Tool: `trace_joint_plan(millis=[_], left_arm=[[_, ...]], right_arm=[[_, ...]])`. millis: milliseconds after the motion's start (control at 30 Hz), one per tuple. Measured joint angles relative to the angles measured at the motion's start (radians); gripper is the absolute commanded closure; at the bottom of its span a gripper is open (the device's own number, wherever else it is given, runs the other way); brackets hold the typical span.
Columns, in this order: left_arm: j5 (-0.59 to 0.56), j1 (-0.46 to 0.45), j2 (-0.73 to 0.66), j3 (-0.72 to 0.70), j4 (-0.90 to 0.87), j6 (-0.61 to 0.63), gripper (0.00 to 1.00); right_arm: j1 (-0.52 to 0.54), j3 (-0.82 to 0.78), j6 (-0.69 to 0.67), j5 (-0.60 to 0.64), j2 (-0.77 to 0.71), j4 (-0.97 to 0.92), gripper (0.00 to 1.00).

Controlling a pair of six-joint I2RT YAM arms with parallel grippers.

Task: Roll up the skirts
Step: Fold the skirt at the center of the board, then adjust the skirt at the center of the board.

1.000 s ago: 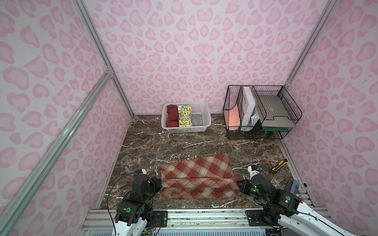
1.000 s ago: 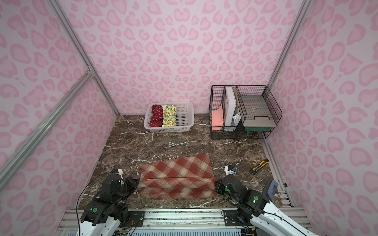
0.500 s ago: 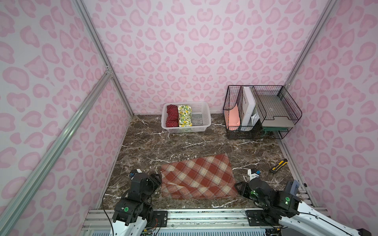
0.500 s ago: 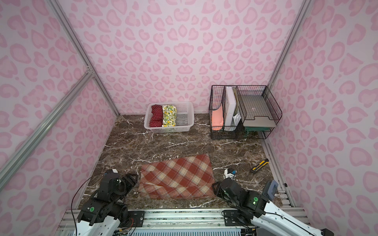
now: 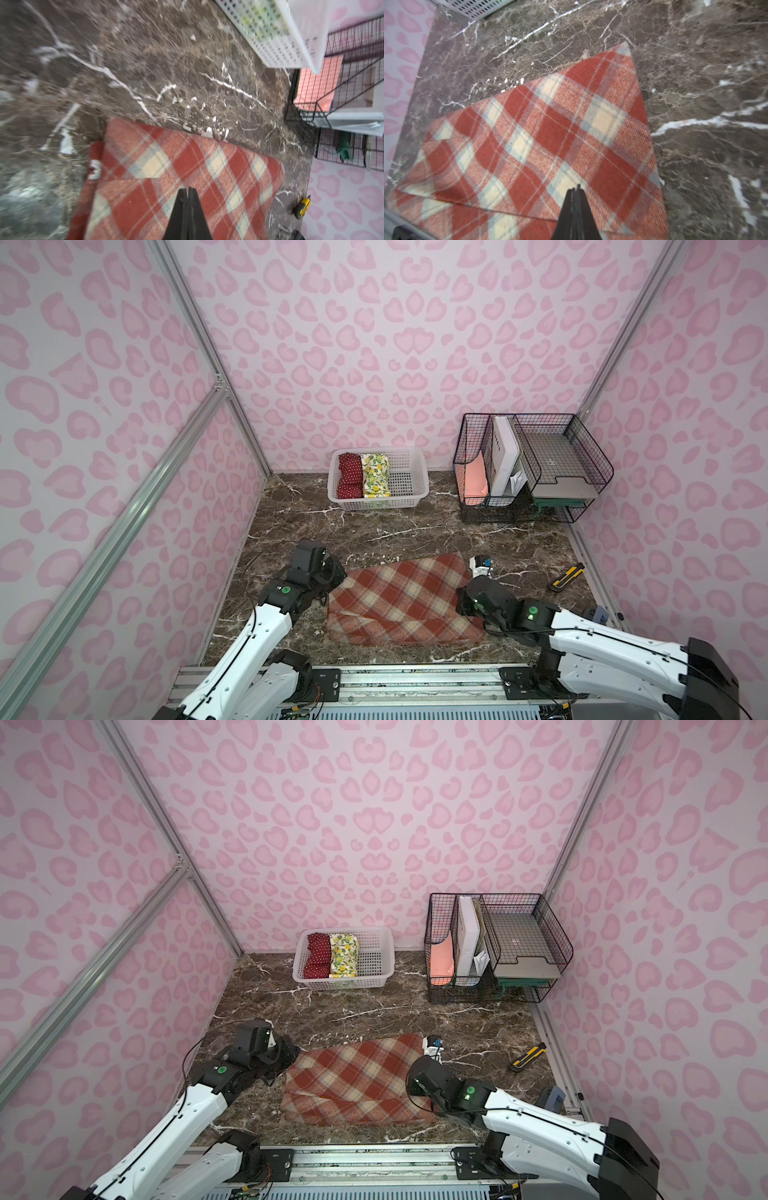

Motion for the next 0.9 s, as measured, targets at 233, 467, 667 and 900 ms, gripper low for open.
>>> trace_joint_plan(millis=[233,467,667,900], left_arm=[[0.095,-0.013,0.184,-0.100,0.123,-0.010,1.00],[0.196,-0.011,0.351,-0.176,0.283,-0.037,1.00],[0.308,-0.010,0.499,-0.161,0.505,-0.062,1.00],[0.242,-0.013,0.475,-0.077,0.351,-0.033,1.00]], right_arm=[[-0.092,-0.066,0.000,-0.085,0.241,0.140,1.00],[-0.164,-0.152,0.023,-0.192,0.248,0.337,1.00],[-0.274,-0.154,-0.002,-0.286,0.238,0.359,1.00],[-0.370,-0.089,-0.083,-0.349,0.317,0.357,1.00]])
